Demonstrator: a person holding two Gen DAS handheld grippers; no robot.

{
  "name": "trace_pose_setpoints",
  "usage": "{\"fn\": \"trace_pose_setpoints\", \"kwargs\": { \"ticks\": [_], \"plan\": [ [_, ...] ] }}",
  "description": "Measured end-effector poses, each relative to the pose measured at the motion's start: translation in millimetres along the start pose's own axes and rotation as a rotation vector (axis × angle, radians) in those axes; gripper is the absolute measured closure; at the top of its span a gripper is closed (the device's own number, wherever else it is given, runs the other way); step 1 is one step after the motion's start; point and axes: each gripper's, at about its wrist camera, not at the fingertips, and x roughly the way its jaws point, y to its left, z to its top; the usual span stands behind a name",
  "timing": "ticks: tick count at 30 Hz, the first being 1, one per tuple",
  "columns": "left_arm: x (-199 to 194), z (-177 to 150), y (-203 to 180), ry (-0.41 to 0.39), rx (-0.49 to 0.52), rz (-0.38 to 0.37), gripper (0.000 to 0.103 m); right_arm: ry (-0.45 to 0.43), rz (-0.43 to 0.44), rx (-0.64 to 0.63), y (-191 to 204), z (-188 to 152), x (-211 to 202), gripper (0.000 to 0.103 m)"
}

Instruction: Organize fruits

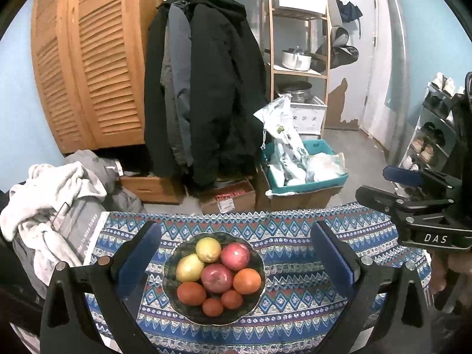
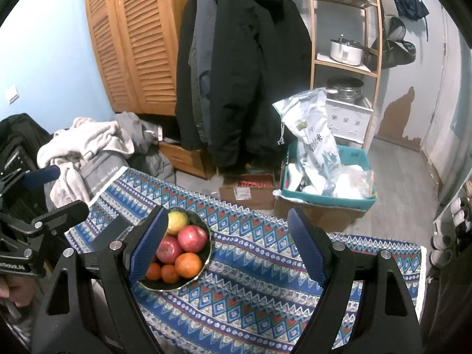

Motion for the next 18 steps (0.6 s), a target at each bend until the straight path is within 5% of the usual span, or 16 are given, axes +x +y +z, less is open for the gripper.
{"fn": "trace_pose_setpoints", "kwargs": {
  "ticks": [18],
  "plan": [
    [-0.7,0.1,1.4,0.006,-0.013,-0.014,0.001,0.000,0.001,-0.001,0.4,-0.4,-0.6,0.021]
  ]
}}
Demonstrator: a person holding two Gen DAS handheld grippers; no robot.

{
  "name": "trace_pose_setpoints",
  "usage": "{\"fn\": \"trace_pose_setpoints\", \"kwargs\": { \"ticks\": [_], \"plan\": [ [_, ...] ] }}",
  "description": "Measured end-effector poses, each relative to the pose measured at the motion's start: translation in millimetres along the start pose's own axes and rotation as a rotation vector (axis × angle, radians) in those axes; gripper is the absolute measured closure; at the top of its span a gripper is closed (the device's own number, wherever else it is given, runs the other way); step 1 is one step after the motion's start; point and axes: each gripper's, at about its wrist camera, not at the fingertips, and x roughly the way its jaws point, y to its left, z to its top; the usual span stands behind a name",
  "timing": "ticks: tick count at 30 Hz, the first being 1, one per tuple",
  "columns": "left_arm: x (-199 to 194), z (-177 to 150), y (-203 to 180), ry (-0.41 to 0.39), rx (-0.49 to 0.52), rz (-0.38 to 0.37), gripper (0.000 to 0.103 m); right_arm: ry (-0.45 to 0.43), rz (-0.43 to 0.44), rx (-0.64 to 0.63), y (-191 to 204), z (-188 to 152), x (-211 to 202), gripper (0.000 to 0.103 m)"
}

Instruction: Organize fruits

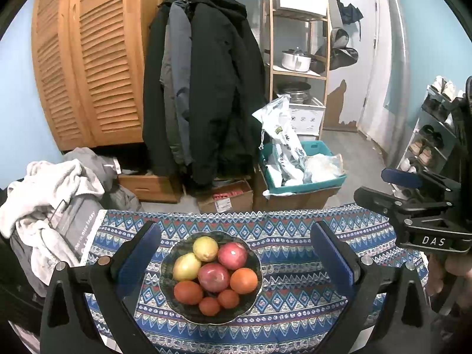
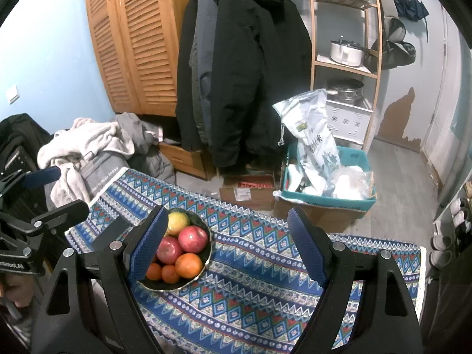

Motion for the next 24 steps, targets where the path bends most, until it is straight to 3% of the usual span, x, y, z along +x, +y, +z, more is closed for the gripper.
{"fn": "trace_pose_setpoints", "kwargs": {
  "ticks": [24],
  "plan": [
    [-0.3,0.4,-0.8,0.012,-0.020,-0.019,0.001,0.000,-0.001,0.002,-4.9,0.4,-1.5,0.021]
  ]
}}
